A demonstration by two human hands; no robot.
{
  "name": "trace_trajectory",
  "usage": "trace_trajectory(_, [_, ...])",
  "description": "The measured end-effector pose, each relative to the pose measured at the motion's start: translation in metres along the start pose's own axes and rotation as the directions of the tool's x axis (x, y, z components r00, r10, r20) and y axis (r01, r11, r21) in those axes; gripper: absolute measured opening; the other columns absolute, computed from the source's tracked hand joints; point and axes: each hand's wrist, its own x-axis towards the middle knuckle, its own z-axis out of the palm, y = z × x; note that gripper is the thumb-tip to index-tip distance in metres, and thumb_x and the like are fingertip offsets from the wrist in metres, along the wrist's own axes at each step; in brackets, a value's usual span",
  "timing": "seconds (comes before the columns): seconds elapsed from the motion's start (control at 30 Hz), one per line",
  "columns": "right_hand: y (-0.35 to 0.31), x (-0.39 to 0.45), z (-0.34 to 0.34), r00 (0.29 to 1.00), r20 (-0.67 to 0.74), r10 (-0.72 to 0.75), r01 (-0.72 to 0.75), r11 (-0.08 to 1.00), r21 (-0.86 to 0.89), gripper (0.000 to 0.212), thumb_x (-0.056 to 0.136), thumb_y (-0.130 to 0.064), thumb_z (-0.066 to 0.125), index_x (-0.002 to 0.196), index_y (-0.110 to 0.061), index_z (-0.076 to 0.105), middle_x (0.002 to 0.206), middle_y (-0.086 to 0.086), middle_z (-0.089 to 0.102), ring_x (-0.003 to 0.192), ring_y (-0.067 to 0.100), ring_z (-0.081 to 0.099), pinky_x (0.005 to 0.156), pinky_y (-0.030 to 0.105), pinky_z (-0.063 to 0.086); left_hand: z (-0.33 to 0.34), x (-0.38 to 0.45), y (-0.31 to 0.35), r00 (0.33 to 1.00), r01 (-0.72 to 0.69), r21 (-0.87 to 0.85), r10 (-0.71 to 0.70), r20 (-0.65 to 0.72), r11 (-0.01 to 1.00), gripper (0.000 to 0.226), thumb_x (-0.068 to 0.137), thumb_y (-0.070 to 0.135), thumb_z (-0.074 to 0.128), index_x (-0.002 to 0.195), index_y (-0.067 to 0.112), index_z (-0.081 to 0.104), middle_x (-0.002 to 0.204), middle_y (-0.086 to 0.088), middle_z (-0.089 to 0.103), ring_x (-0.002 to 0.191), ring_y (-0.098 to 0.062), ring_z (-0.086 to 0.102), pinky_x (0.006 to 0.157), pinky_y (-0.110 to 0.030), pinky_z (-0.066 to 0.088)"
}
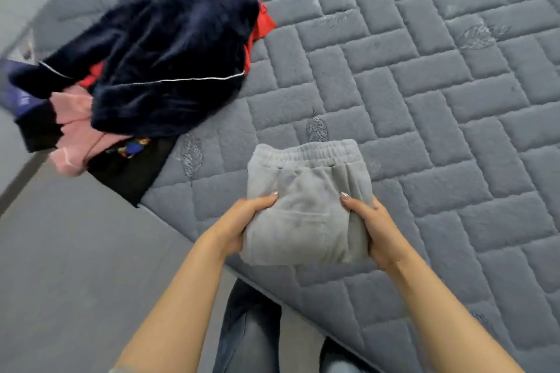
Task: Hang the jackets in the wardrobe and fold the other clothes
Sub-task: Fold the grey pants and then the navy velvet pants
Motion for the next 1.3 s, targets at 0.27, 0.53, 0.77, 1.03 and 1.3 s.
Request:
trace_trajectory(0.27, [-0.044,-0.117,0.073,0.868,0.496,0.031,0.129,0.95,-0.285,0.047,0.081,-0.024,0.074,0.126,-0.027,0.058,0.115,0.002,0.071,0.102,0.023,0.07,0.072,0.032,0.059,0.006,-0.198,-0.096,0.903,-0.38,-0.373,0.252,-0.348,0.847,0.059,0.066,0.036,0.077,0.12,0.014,0.066,0.11,-0.01,0.073,0.1,-0.026,0.07,0.078,-0.036,0.056])
trace_trajectory(0.53, [0.011,-0.275,0.247,0.436,0.818,0.376,0.203,0.844,-0.497,0.053,0.083,-0.023,0.073,0.132,-0.014,0.056,0.13,0.015,0.062,0.118,0.034,0.061,0.088,0.042,0.055,-0.034,-0.427,-0.239,0.608,-0.742,-0.452,0.213,-0.765,0.495,0.059,0.067,0.027,0.078,0.121,0.007,0.065,0.107,-0.011,0.073,0.095,-0.025,0.072,0.065,-0.029,0.057])
trace_trajectory(0.77, [0.133,-0.462,0.398,0.05,0.779,0.624,0.338,0.724,-0.601,0.046,0.082,-0.029,0.072,0.126,-0.018,0.063,0.127,0.012,0.065,0.115,0.031,0.063,0.082,0.037,0.057,-0.049,-0.622,-0.383,0.253,-0.929,-0.237,0.021,-0.967,0.286,0.057,0.071,0.024,0.077,0.125,0.014,0.062,0.114,-0.009,0.071,0.104,-0.026,0.069,0.079,-0.033,0.058])
trace_trajectory(1.03, [0.303,-0.716,0.512,-0.228,0.639,0.735,0.605,0.621,-0.498,0.05,0.074,-0.031,0.075,0.12,-0.013,0.066,0.116,0.009,0.07,0.106,0.026,0.068,0.081,0.036,0.057,-0.056,-0.811,-0.56,-0.061,-0.984,0.003,-0.316,-0.947,0.18,0.06,0.073,0.031,0.081,0.129,0.021,0.06,0.113,-0.002,0.072,0.103,-0.021,0.07,0.086,-0.035,0.054])
trace_trajectory(1.3, [0.374,-0.934,0.625,-0.44,0.602,0.666,0.636,0.704,-0.315,0.039,0.08,-0.027,0.07,0.117,-0.013,0.068,0.111,0.006,0.073,0.1,0.022,0.071,0.068,0.029,0.058,-0.097,-1.013,-0.625,-0.34,-0.934,0.251,-0.416,-0.843,0.254,0.044,0.078,0.033,0.076,0.118,0.018,0.066,0.099,-0.003,0.076,0.09,-0.02,0.073,0.076,-0.033,0.057])
